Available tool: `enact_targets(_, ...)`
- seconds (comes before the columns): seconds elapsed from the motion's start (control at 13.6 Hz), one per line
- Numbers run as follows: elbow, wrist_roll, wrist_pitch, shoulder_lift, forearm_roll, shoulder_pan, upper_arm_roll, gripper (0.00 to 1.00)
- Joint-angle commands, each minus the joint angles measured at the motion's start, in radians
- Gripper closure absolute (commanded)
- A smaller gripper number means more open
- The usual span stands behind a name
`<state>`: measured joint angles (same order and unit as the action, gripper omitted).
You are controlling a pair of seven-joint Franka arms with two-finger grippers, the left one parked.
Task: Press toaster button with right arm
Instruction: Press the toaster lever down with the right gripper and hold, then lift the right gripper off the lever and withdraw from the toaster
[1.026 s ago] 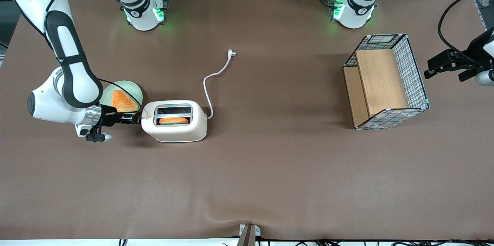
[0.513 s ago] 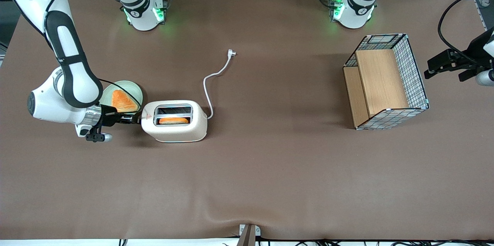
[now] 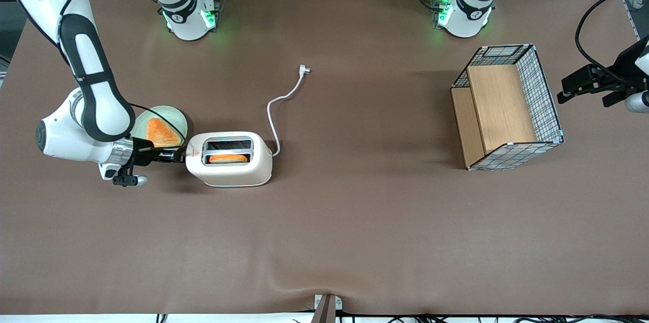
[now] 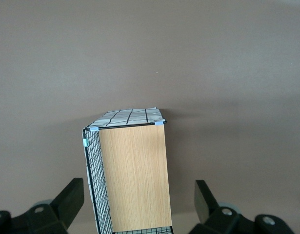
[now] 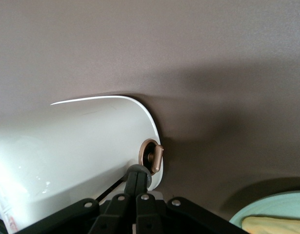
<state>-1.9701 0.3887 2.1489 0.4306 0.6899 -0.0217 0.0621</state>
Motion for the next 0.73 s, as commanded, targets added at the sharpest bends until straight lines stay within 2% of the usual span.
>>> enact_targets(0.0, -0.021, 0.052, 0.052, 0.028, 0.030, -0.018, 0.001, 1.00)
enact_targets(0.66, 0.008, 0.045, 0.029, 0.022, 0.028, -0.014, 0.002, 1.00)
